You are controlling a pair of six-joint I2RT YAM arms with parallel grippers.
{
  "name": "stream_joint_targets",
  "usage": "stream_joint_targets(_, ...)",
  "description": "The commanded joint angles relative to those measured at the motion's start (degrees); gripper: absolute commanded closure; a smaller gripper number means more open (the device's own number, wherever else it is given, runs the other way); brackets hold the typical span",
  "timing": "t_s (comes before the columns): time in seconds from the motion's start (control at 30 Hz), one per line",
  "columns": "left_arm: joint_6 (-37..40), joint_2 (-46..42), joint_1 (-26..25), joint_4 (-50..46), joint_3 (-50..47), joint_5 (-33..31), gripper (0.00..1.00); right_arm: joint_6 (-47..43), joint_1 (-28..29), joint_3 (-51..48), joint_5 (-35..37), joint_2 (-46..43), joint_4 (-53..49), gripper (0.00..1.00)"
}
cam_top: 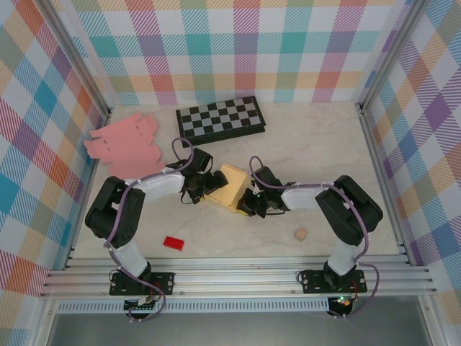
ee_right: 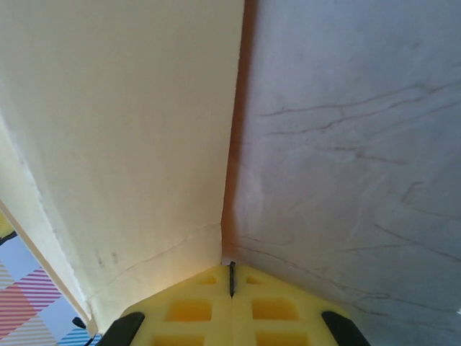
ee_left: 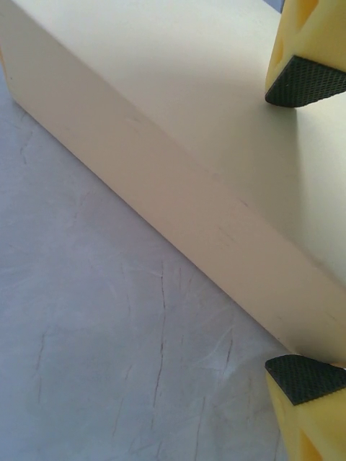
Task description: Fold the paper box
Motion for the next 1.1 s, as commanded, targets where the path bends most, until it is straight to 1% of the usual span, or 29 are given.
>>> stream_joint_targets(0.0,-2.2,-1.7,-1.5,0.1,-1.5,-0.6,0.09,2.5,0.8,1.5,-1.2,1.2,2.9,1.0)
stream_joint_targets(0.1,-4.5,-2.1,-2.7,1.4,-2.9,-0.7,0.09,4.2,1.2,1.5,-1.5,1.4,5.0,1.0)
stream_joint_targets(0.2,-7.8,-3.0,-4.1,5.0,-4.8,-0.9,0.09,6.5,1.5,1.3,-1.5,1.2,7.7,1.0)
stream_joint_targets(0.33,-11.4,-4.1,-6.8,7.5,-6.7,-1.5,0.09,10.2,2.0,1.1,-1.7,1.1,12.3,1.0)
stream_joint_targets(0.43,-13.8,-4.3,-8.7,8.9,-7.3,-1.8,0.09,12.7,2.7,1.5,-2.8,1.7,16.0,1.0)
stream_joint_targets(0.57,-16.1,-4.0,-11.1,10.4,-7.2,-2.2,0.09,15.2,3.7,1.7,-2.4,1.6,19.4,1.0)
stream_joint_targets(0.67,-17.2,-3.5,-12.6,10.6,-6.7,-2.8,0.09,16.7,4.3,2.4,-1.7,1.4,18.3,1.0)
stream_joint_targets(0.77,-18.2,-3.3,-14.0,10.6,-6.2,-3.9,0.09,18.2,5.1,4.2,0.4,0.7,12.8,1.0)
stream_joint_targets(0.9,-18.9,-2.7,-15.1,10.7,-5.1,-4.4,0.09,19.9,6.3,5.5,2.7,0.5,12.8,1.0)
stream_joint_targets(1.07,-19.3,-2.1,-16.1,11.0,-4.3,-4.4,0.09,21.0,7.2,8.9,2.2,2.5,11.7,1.0)
